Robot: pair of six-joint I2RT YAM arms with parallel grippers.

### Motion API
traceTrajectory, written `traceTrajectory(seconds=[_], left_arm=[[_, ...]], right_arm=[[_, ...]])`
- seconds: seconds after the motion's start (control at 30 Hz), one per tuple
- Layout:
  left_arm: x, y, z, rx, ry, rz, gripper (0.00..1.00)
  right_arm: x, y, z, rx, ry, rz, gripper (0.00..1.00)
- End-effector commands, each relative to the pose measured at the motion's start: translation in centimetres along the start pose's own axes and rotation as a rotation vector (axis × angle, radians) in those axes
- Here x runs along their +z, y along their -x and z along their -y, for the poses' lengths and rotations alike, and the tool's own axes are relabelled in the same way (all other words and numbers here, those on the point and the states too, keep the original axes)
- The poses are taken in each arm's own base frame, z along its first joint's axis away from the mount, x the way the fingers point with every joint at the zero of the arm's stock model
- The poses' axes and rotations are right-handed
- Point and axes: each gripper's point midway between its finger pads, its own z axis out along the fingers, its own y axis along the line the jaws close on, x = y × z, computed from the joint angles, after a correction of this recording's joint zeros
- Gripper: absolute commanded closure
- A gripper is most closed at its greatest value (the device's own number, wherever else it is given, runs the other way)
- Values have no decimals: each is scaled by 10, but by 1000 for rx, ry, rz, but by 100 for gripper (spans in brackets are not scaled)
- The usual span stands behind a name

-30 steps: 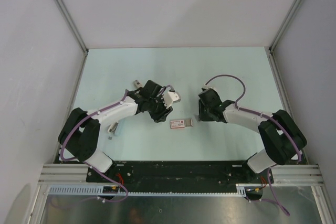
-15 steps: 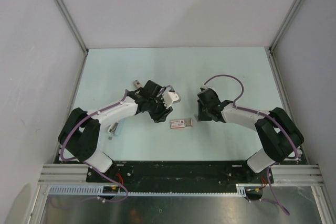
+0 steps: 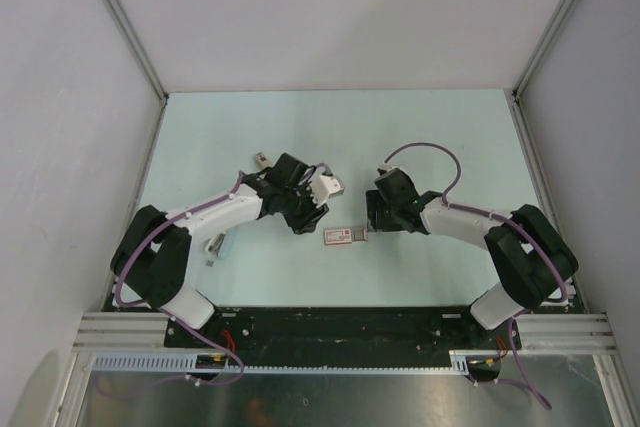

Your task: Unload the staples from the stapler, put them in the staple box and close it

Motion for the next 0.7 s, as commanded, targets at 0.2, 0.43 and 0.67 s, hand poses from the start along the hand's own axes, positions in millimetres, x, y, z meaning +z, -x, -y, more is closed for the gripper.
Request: traceTrajectory(seconds=[0.2, 0.43, 0.67], left_arm=[[-10, 7, -1, 39, 13, 40, 53], [-9, 7, -1, 38, 12, 39, 53], [-11, 10, -1, 42, 14, 48, 53]], right_arm=[[10, 11, -11, -68, 4, 8, 45], [13, 5, -6, -75, -18, -16, 60], [11, 2, -2, -83, -39, -28, 74]])
